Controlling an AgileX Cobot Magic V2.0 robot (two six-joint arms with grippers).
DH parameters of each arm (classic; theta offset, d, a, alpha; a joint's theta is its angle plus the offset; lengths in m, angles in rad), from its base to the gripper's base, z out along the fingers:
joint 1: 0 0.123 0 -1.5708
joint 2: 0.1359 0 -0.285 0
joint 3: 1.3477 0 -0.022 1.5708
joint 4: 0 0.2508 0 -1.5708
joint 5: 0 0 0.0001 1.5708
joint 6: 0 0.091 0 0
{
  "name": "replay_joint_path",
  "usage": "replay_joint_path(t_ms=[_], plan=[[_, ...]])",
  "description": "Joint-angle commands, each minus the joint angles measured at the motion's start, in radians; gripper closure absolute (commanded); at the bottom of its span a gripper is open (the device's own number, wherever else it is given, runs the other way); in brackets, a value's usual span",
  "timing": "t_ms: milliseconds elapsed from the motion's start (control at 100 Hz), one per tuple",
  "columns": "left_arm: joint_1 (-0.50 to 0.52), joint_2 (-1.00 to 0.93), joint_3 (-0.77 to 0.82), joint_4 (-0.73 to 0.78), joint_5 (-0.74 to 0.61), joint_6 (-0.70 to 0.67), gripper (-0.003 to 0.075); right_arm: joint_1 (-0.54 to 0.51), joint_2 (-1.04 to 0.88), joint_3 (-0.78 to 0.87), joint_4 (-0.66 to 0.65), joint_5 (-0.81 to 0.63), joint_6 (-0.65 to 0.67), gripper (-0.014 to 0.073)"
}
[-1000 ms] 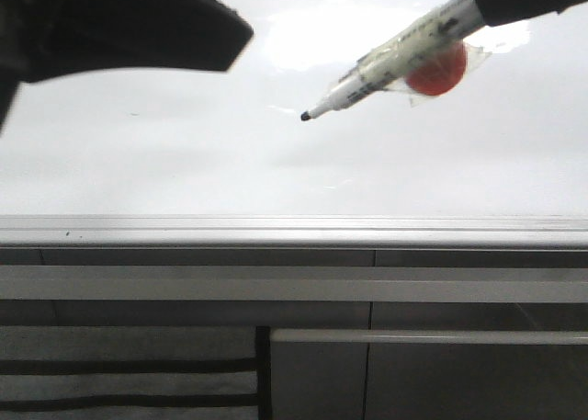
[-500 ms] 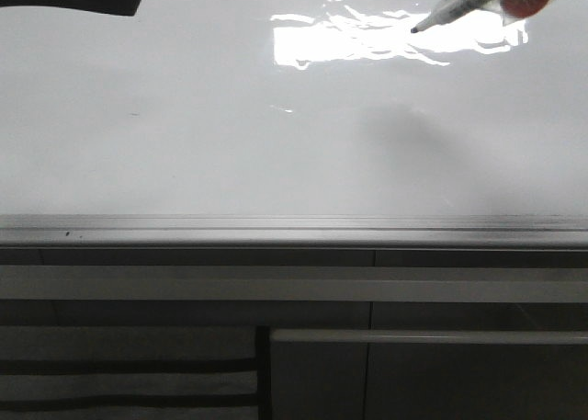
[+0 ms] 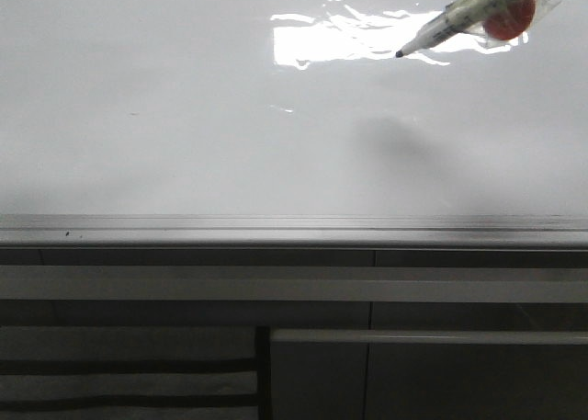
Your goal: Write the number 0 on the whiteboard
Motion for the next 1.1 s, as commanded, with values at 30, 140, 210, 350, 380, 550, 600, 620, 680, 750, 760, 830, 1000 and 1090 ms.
replay_joint_path(t_ms=[30,140,210,350,380,550,600,620,680,750,760,830,1000,1090], plan=[[0.01,-0.015,-0.027,-0.015,-0.079,-0.012,0.0536,0.006,0.016,-0.035,-0.003,-0.125,-0.007,0.0663],[0.082,-0.011,-0.027,-0.08,-0.065,-0.012,0.0546,0.006,0.035,-0.035,0.009,-0.142,-0.007,0.0663],[0.151,-0.011,-0.027,-0.143,-0.065,-0.012,0.0552,0.006,0.044,-0.035,0.022,-0.149,-0.007,0.0663],[0.27,-0.009,-0.027,-0.162,-0.066,-0.012,0.0552,0.006,0.064,-0.035,0.041,-0.172,-0.007,0.0663],[0.287,-0.009,-0.027,-0.162,-0.066,-0.012,0.0552,0.009,0.067,-0.035,0.043,-0.186,-0.007,0.0663],[0.357,-0.009,-0.027,-0.162,-0.068,-0.012,0.0552,0.034,0.098,-0.035,0.043,-0.233,-0.007,0.0663],[0.361,-0.009,-0.027,-0.162,-0.068,-0.012,0.0552,0.034,0.113,-0.035,0.043,-0.244,-0.007,0.0663],[0.361,-0.009,-0.027,-0.162,-0.068,-0.012,0.0552,0.034,0.119,-0.035,0.043,-0.25,-0.007,0.0663],[0.361,-0.009,-0.027,-0.162,-0.07,-0.012,0.0552,0.034,0.135,-0.035,0.043,-0.269,-0.007,0.0663],[0.361,-0.009,-0.027,-0.162,-0.07,-0.012,0.0552,0.034,0.151,-0.035,0.043,-0.301,-0.007,0.0663],[0.361,-0.009,-0.027,-0.162,-0.07,-0.012,0.0552,0.034,0.151,-0.035,0.043,-0.304,-0.007,0.0663],[0.361,-0.009,-0.027,-0.162,-0.07,-0.012,0.0552,0.034,0.165,-0.035,0.043,-0.327,-0.007,0.0663],[0.361,-0.009,-0.027,-0.162,-0.07,-0.012,0.0552,0.034,0.214,-0.035,0.043,-0.338,-0.007,0.0663],[0.361,-0.009,-0.027,-0.162,-0.07,-0.012,0.0552,0.034,0.237,-0.035,0.043,-0.321,-0.007,0.0663]])
